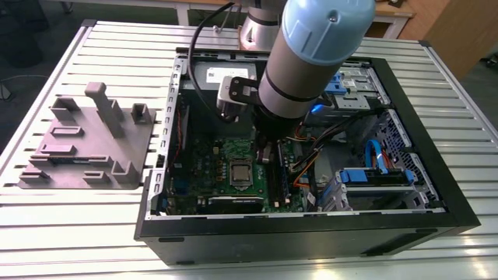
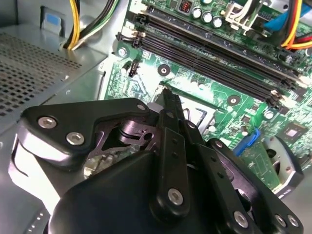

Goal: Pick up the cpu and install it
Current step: 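Install the first cpu locking lever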

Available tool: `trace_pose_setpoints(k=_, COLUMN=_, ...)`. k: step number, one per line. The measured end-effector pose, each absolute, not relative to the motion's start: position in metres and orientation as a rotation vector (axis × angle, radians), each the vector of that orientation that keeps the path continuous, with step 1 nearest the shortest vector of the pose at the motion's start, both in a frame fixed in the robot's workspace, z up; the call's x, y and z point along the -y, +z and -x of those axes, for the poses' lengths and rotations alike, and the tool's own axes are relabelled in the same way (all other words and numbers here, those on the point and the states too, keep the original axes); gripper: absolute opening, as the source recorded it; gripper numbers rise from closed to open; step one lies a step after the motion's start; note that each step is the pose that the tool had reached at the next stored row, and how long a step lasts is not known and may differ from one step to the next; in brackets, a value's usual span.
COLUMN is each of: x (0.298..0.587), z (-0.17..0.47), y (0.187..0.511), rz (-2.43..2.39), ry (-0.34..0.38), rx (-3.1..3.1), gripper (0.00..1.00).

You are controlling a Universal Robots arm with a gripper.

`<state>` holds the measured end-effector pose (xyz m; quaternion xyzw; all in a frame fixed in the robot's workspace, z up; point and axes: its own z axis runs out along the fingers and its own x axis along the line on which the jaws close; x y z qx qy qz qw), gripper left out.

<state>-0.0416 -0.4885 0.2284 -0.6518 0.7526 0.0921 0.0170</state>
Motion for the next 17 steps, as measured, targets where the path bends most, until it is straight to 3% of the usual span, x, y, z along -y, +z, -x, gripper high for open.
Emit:
trace_pose_setpoints(k=4, x=0.4885, z=0.0417, y=0.2276, rz=2.091, ry=0.269, rx=-2.304, gripper=0.10)
trace_pose_setpoints(k=9, x=0.4884, z=0.0420, y=0.2275, rz=2.122, ry=0.190, rx=-2.343, gripper=0.10)
trace_pose_setpoints(k=17, x=0.4893, z=0.0422, y=0.2220, rz=2.195, ry=0.180, rx=-2.287, gripper=0.10)
